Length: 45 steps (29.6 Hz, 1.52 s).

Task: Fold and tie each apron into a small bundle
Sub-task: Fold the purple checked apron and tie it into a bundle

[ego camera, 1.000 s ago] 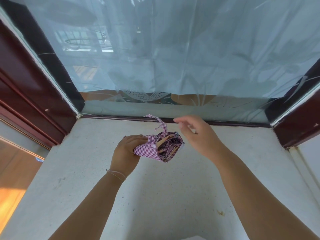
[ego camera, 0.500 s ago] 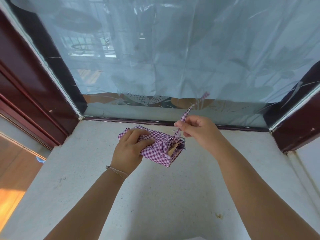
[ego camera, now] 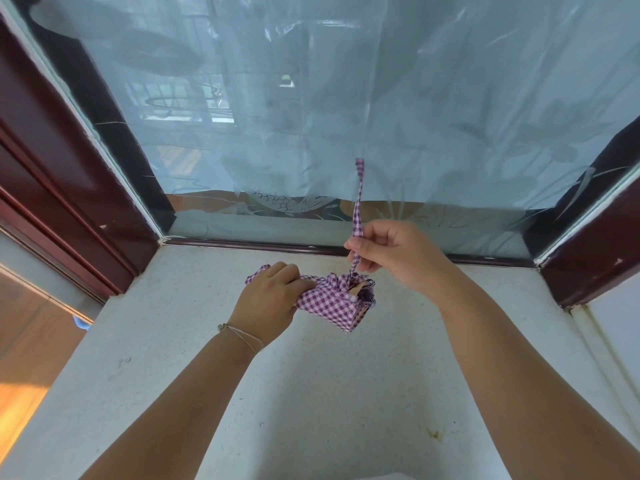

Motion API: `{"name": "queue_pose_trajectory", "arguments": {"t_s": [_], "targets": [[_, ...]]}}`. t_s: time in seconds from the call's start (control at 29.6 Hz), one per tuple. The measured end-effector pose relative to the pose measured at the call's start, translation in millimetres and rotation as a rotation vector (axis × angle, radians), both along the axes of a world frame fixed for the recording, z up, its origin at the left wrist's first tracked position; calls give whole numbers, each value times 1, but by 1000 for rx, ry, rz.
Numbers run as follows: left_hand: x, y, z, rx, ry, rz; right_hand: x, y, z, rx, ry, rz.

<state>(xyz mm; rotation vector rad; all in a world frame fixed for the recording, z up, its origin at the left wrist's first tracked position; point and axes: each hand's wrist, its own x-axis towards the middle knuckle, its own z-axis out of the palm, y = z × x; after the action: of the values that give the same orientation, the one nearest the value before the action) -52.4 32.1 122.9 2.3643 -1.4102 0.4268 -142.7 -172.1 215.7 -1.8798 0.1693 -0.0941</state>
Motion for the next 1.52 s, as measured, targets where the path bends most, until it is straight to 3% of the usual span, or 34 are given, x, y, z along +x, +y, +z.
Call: {"name": "queue_pose_trajectory", "arguments": {"t_s": [0.17,0.34,0.51,0.61,0.68,0.74,0.81,0.88,1.01,1.11,1.18,1.28,1.45,1.52], "targets": [[-6,-5,1,-6,-53,-6,0,0,4,-81,-23,-25],[-2,-5,0,-106,-143,-102,2,4,15,-37,12,162],[-6,-3,3,-248,-264,-285,12,-7,26,74,139,256],[-10,-2,13,-417,-236,-311,21,-24,16,319,173,200],[-18,-5,25,-507,-83,-197,21,-26,2,497,207,76],[-32,-11,40,-614,263,63,19,-22,-19,609,250,-86],[-38,-17,55,-712,639,290,21,-18,-39,759,241,-95],[-36,-21,65,-789,908,418,26,-12,-49,782,227,-140],[-22,-21,67,-820,1233,618,19,-1,-57,535,129,-271],[-15,-15,61,-924,1456,604,3,4,-63,255,2,-227],[-9,-11,57,-891,1536,634,-2,7,-63,123,-63,-219],[0,-10,51,-703,1463,645,-7,13,-58,-25,-126,-142],[9,-18,47,-181,1044,583,-11,22,-63,-353,-130,82],[13,-16,46,-164,1124,567,-11,21,-61,-281,-69,57]]}}
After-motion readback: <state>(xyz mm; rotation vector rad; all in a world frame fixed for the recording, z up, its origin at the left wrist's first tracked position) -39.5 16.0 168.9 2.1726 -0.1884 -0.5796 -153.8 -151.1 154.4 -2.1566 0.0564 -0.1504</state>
